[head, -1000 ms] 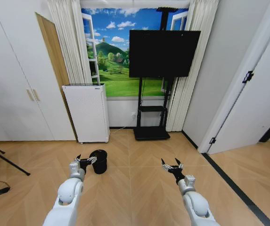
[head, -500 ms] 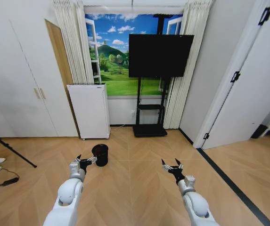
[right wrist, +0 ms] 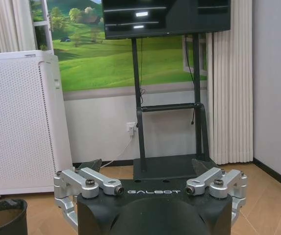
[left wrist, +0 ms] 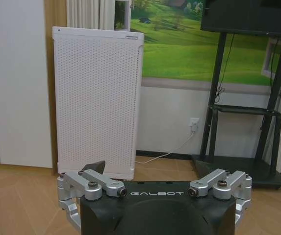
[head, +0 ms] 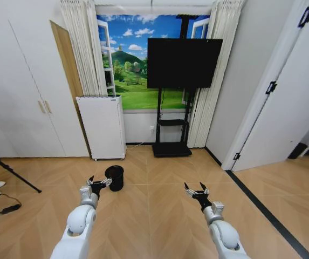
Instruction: Pick up the trash bin and place the garbage on the floor into it.
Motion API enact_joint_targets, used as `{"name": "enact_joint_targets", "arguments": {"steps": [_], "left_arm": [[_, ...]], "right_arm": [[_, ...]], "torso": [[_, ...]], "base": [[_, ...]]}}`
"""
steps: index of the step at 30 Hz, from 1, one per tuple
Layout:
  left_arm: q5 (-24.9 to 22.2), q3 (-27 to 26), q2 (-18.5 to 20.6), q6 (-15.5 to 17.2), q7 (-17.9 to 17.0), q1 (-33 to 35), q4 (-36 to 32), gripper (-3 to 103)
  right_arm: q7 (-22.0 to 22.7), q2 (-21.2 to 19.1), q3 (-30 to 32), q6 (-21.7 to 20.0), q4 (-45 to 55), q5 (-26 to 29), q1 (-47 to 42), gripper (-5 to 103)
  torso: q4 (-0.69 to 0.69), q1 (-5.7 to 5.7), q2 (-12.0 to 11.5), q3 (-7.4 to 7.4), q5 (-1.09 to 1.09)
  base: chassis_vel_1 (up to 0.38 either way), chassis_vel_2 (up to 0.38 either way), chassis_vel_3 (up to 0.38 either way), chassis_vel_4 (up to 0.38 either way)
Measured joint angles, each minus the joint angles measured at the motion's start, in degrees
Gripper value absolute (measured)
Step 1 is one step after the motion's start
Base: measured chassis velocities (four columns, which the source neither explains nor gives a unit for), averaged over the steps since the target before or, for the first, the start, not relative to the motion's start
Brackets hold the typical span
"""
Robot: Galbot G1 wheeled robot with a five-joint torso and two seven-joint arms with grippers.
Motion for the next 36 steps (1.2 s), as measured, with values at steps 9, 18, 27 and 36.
{"name": "enact_joint_targets", "arguments": {"steps": [9,18,27,36], "left_arm": [[-2.3,0.3,0.5,-2.1,1.4,0.1,-0.3,100],[-2.5,1.2,0.4,-8.7,1.4,-1.0,1.9,100],[-3.1,2.2,0.2,-10.3,4.0,-2.3,3.3,100],[-3.5,1.5,1.3,-7.6,7.7,-1.7,2.2,100]], "right_arm": [[-0.1,0.1,-0.3,3.7,-1.1,5.8,0.2,100],[2.4,0.9,-1.5,17.5,-6.0,3.9,2.6,100],[2.4,0.9,-1.1,18.9,-6.2,1.7,2.3,100],[-7.2,-0.4,0.5,13.1,-4.2,-0.1,0.5,100]], "torso": [[0.0,-0.01,0.0,0.0,0.0],[0.01,-0.01,0.0,0.0,0.0],[0.01,-0.01,0.0,0.0,0.0],[0.01,-0.02,0.0,-0.01,0.0]], "base": [[0.0,0.0,0.0,0.0],[0.0,0.0,0.0,0.0],[0.0,0.0,0.0,0.0],[0.0,0.0,0.0,0.0]]}}
